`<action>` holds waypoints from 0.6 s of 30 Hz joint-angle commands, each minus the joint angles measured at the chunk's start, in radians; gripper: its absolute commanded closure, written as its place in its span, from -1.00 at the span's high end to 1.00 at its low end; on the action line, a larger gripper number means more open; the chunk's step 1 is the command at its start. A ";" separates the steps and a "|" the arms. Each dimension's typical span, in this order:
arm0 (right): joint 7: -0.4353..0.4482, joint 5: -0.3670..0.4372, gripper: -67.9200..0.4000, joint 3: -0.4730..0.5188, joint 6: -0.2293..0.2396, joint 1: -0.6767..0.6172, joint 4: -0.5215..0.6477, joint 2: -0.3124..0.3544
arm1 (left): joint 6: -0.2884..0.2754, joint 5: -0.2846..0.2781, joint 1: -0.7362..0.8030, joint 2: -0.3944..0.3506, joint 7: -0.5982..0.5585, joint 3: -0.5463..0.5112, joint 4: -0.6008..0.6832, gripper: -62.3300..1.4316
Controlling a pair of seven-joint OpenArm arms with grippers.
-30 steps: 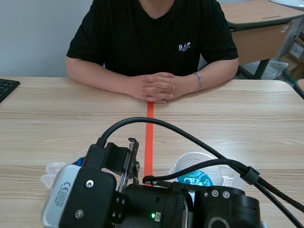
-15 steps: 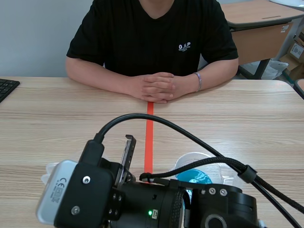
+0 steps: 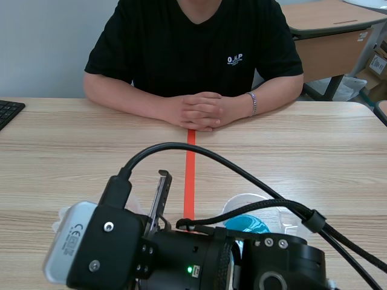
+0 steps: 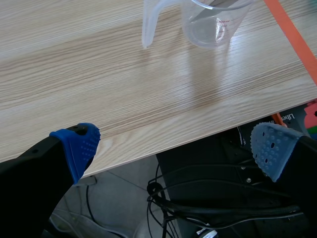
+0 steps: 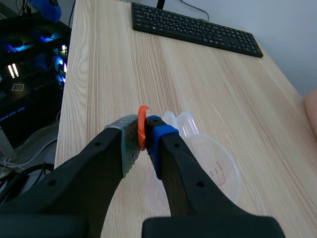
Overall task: Do the redox reaction experiment.
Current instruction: 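Lift the metal plate out of the left beaker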
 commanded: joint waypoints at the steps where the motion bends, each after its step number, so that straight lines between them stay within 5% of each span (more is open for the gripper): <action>1: 0.021 0.010 -0.94 0.027 -0.005 0.012 0.024 0.000 | -0.002 -0.007 0.003 0.008 -0.013 0.006 0.007 1.00; 18: -0.008 0.011 -0.94 0.142 0.000 0.009 0.267 0.075 | -0.002 -0.007 0.003 0.008 -0.013 0.006 0.007 1.00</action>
